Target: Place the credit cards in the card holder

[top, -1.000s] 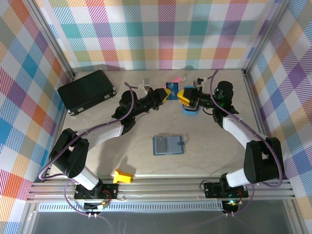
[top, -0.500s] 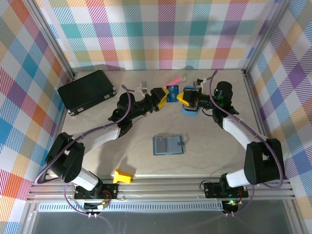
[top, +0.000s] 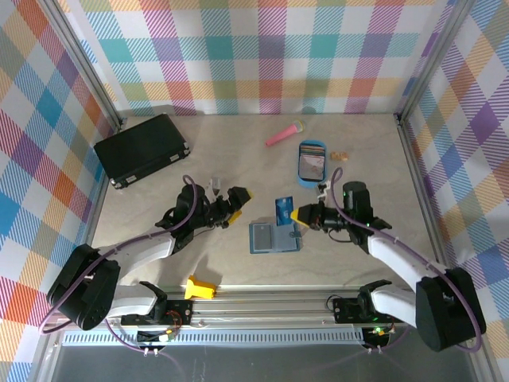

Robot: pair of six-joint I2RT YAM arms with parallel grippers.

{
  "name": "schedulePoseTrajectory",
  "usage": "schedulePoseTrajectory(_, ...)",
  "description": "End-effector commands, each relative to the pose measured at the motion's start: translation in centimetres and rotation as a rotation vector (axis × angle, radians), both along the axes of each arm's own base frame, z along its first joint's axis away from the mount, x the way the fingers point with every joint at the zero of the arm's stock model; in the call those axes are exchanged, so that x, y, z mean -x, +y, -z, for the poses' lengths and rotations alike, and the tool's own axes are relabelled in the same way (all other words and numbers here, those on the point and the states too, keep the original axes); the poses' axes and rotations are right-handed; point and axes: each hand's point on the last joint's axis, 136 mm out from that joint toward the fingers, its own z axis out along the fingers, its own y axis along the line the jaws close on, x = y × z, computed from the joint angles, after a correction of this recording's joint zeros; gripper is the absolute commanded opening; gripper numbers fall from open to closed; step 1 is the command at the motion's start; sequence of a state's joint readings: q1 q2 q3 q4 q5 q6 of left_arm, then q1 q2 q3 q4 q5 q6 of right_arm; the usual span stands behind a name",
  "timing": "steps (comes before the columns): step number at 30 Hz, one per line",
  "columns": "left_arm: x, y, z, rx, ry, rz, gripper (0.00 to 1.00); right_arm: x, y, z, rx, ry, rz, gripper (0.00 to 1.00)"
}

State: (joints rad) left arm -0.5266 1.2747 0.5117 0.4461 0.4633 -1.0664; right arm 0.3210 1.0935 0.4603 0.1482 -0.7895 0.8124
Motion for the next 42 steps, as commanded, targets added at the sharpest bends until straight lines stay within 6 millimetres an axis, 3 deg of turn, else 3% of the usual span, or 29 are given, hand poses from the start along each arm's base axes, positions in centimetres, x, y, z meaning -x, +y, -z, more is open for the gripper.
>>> schedulePoseTrajectory(1, 0.5, -0.3, 0.2, 0.003, -0.039, 0.05, 1.0, 0.0, -0.5, 0.9, 0.056, -0.104, 0.039, 0.0)
schedulePoseTrajectory(10, 2.1, 0.0, 3.9, -0.082, 0.016, 0.116, 1.0, 0.8, 0.1, 3.0, 0.107, -0.117, 0.014, 0.0)
schedulePoseTrajectory(26, 3.6, -0.1, 6.5, -0.147, 0.028, 0.138, 1.0, 1.9, 0.5, 6.1, 0.151, -0.067, -0.001, 0.0)
schedulePoseTrajectory(42, 4.2, -2.8, 6.3, -0.12, -0.001, 0.196, 0.95, 2.0, 1.2, 8.1, 0.204, 0.019, 0.034, 0.0)
